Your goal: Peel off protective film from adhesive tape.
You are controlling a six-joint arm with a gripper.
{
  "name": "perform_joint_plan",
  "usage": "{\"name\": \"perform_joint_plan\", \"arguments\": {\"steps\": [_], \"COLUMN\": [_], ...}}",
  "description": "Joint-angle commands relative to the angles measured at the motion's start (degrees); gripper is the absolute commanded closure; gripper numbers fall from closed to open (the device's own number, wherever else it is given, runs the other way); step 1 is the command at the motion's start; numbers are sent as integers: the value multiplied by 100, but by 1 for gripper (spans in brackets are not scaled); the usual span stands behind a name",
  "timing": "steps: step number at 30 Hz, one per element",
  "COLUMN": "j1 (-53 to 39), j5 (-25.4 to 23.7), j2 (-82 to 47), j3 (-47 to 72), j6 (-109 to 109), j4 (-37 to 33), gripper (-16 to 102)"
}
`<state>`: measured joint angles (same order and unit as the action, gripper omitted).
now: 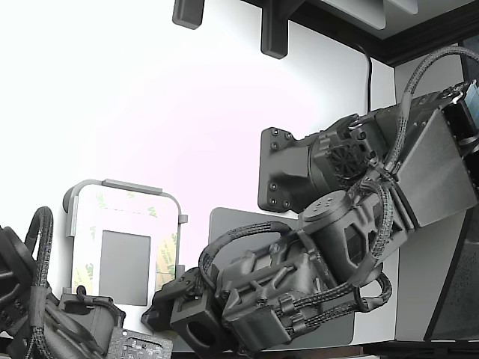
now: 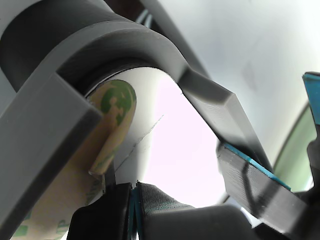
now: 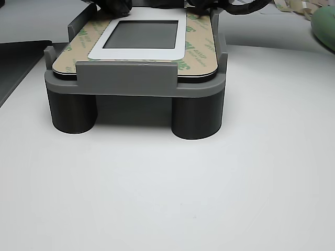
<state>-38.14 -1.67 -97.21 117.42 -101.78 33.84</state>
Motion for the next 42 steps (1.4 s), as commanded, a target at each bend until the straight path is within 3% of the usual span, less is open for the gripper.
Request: {"name": "perform_joint_plan", "arguments": {"steps": [1, 32, 38, 39, 40, 41, 42], "j1": [123, 378, 606, 650, 686, 721, 756], "j5": [9, 220, 378, 378, 352, 316, 281], "j2": [-79, -176, -492, -589, -694, -844, -1028], "j3": [-44, 97, -290, -404, -510, -598, -633], "j6": [-35, -255, -352, -378, -396, -396, -343], "j4": [9, -79, 677, 914, 1187, 1459, 1723], "gripper": [96, 96, 94, 85, 65, 34, -14]}}
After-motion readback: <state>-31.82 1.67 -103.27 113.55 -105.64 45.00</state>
